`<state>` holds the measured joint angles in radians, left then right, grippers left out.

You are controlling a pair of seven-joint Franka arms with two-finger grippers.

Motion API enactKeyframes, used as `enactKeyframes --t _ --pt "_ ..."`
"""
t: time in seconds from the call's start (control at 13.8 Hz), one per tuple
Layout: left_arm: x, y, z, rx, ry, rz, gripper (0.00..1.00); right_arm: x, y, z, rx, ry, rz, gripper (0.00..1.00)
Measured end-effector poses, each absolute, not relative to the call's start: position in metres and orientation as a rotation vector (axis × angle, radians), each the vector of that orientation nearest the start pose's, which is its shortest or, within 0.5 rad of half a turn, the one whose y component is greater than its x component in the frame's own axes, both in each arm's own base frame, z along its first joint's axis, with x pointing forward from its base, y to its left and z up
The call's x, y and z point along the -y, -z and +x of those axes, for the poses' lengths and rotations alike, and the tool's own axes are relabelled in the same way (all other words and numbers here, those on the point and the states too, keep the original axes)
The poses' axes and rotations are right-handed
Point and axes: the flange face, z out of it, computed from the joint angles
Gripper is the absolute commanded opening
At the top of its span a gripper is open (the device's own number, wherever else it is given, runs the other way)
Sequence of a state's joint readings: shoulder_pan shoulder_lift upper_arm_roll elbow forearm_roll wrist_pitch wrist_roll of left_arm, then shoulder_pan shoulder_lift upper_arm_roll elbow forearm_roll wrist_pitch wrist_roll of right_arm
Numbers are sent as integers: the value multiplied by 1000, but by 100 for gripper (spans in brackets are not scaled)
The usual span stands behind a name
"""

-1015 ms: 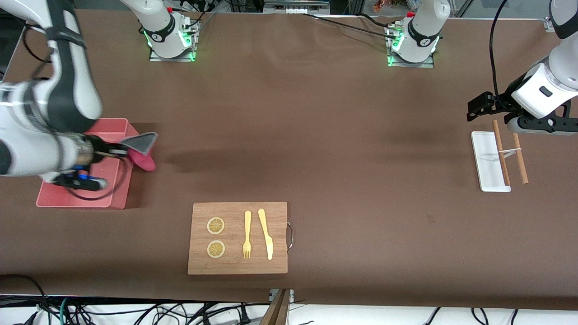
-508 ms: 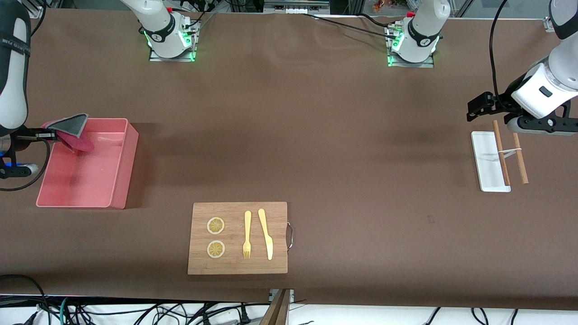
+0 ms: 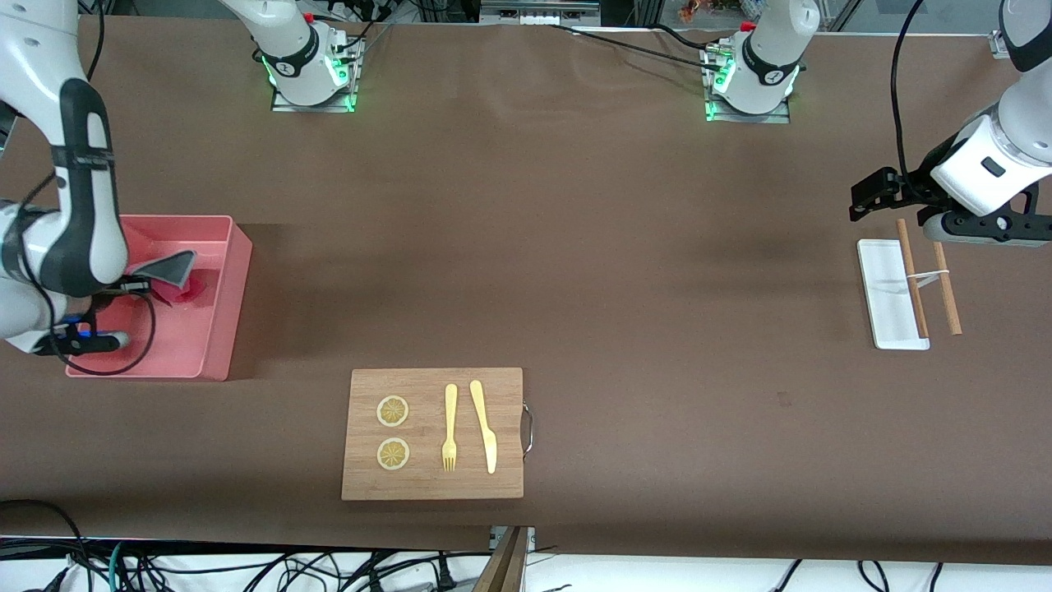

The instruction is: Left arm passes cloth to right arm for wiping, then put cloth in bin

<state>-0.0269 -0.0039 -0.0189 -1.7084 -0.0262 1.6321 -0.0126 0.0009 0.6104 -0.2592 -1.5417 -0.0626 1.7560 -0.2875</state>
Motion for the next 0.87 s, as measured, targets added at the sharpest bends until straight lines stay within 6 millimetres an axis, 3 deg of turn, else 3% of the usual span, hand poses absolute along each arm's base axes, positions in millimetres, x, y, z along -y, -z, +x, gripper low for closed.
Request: enactKeyframes --t 0.07,0.15,0.22,0.36,0.51,0.65,0.87 --pt "28 -567 552 -49 -116 -3163 100 152 -268 641 111 -639 -3178 21" --pt "28 -567 552 -49 -116 -3163 100 152 -256 643 107 -596 -3180 89" --pt "28 -567 552 -49 -116 -3163 100 151 -247 645 102 -559 -3182 100" --pt "28 -567 552 -49 -116 -3163 100 153 -240 649 96 -515 -3188 100" --pt "28 -567 552 -49 -116 -3163 100 154 -256 652 90 -484 -3193 100" --pt "28 -567 552 -49 -117 -3163 100 151 -301 650 78 -492 -3175 100" --pt "28 -567 552 -49 -117 -3163 100 132 -397 640 97 -472 -3137 100"
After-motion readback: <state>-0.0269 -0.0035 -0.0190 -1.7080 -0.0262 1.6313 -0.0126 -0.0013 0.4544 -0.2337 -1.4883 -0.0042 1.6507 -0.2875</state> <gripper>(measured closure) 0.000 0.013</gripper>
